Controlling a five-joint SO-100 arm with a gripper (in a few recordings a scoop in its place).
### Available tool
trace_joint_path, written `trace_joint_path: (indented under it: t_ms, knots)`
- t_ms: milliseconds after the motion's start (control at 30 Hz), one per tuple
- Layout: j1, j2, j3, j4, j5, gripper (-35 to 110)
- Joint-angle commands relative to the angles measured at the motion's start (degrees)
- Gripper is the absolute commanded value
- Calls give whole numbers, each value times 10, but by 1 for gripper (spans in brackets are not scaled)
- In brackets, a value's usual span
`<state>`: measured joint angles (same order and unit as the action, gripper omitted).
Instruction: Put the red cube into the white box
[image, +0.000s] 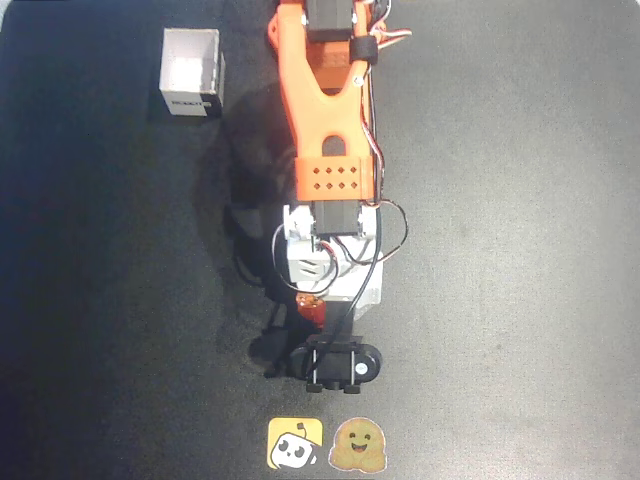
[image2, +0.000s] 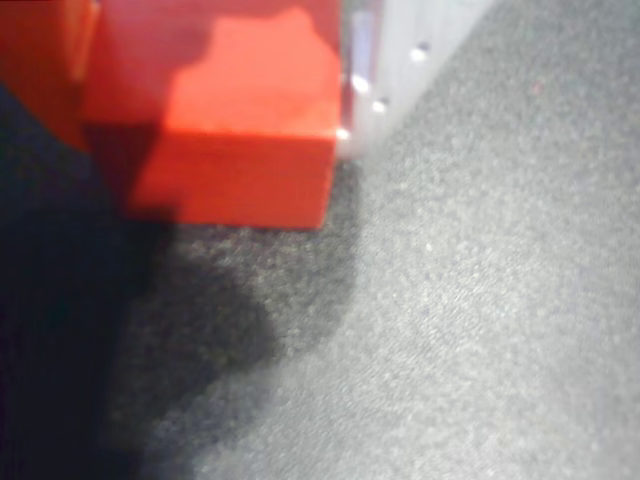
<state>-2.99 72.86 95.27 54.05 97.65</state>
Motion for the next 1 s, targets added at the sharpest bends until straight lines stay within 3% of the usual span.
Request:
trace_joint_path:
  t_ms: [0,200,400,800,967]
  knots:
    - [6,13,-1,-4,14,0]
    - [41,88,9,44,53,0]
    - [135,198,9,171,85,0]
    - [494,492,179,342,67,0]
    - [615,514,183,410,40,0]
